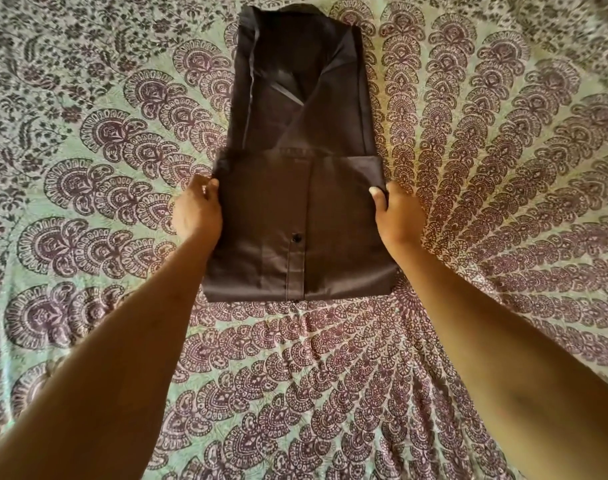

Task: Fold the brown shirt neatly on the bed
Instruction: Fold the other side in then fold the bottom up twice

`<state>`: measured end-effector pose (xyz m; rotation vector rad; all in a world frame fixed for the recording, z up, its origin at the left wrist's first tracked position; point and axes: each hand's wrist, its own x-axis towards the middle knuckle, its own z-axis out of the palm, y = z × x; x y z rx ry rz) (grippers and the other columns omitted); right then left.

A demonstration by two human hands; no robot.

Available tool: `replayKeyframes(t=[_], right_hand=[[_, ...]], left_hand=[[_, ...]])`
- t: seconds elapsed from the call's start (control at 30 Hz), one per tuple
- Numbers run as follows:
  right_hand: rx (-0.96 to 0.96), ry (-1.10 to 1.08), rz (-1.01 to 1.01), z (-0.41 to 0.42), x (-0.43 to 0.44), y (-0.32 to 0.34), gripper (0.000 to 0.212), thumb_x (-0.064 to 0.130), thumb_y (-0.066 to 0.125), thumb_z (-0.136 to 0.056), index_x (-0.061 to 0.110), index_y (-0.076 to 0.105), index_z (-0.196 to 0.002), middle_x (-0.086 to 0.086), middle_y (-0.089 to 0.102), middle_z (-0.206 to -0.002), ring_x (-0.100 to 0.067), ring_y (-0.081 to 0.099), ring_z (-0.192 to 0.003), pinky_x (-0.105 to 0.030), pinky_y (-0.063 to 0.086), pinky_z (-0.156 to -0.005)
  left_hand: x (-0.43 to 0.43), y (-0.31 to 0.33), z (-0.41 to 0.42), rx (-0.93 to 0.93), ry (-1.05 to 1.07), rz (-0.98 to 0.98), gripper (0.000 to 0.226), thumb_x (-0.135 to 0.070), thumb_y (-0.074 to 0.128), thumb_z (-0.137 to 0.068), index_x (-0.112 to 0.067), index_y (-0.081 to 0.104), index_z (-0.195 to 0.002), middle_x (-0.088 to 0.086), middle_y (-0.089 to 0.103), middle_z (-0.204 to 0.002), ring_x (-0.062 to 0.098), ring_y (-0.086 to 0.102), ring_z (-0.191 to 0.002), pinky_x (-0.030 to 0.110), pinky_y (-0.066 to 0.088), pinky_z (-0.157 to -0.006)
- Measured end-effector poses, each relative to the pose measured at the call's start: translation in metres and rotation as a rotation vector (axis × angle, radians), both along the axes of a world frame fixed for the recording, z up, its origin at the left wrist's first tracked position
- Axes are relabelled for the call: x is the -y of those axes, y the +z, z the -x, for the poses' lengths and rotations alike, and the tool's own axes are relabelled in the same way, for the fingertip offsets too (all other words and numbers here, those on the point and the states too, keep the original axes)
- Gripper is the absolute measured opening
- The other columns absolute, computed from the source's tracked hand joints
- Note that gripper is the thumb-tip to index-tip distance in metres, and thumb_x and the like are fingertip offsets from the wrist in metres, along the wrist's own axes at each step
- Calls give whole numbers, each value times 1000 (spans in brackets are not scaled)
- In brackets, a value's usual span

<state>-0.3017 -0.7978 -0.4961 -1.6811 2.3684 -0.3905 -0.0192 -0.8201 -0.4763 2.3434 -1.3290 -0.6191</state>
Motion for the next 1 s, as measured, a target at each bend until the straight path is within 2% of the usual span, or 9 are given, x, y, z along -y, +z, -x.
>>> replayKeyframes(t=[0.13,0.27,0.37,0.47,0.53,0.6,0.73,0.9,1.0], right_hand=[[512,-203,45,9,-13,2,43,45,36,-96,14,64,-88,-6,62,-74,-28,58,-78,-37,42,-67],[896,-304,-26,15,-77,11,39,44,35,-97,15,61,-105,-12,65,-93,-15,59,-70,-19,50,-52],[828,-216,20,4,-139,16,40,54,38,-86,19,55,-88,2,57,-74,-2,53,-59,-11,42,-49],[713,-209,103,-8,-163,9,40,46,48,-86,10,60,-100,10,61,-83,8,56,-67,-5,45,-61],[584,-227,142,-9,-160,4,29,29,56,-89,3,62,-102,3,63,-83,-4,60,-69,-7,46,-57],[483,-243,144,-8,-154,-1,20,22,62,-88,6,63,-99,-1,64,-77,-21,63,-66,-25,48,-51],[217,-193,122,-8,-153,-3,34,38,53,-85,10,62,-100,-4,64,-72,-26,57,-68,-29,37,-55],[24,-16,362,-34,-117,15,28,20,47,-91,7,58,-113,-10,62,-108,-23,53,-101,-29,34,-84],[46,273,225,-60,-67,11,46,29,33,-95,11,44,-136,-9,43,-143,-25,35,-135,-39,24,-109]], left_hand=[[-16,11,-2,-79,15,27,33,-34,43,-98,-9,57,-114,18,64,-109,33,58,-95,29,32,-68],[-78,0,-18,-234,50,-16,25,-30,51,-95,-14,57,-112,14,65,-97,24,57,-78,29,40,-65],[-130,-7,-25,-338,58,59,19,-29,54,-93,-19,52,-109,9,62,-74,19,57,-62,29,45,-59],[-155,-1,-21,-287,0,56,17,-21,54,-93,-17,48,-109,2,56,-61,8,45,-48,20,31,-45],[-161,-6,-25,-265,-31,63,21,-23,56,-92,-20,46,-110,5,58,-67,21,47,-51,26,37,-50],[-158,-12,-28,-281,2,26,24,-27,56,-90,-21,45,-110,8,59,-72,30,55,-62,38,45,-60],[-149,-9,-20,23,9,-86,29,-22,59,-87,-11,45,-110,15,65,-89,24,52,-77,32,34,-65],[-113,8,9,148,-97,167,27,-32,44,-89,-13,53,-106,10,59,-105,25,49,-96,38,31,-85],[-63,4,47,122,-383,172,44,-38,31,-92,-22,49,-128,3,49,-137,23,40,-128,43,24,-104]])
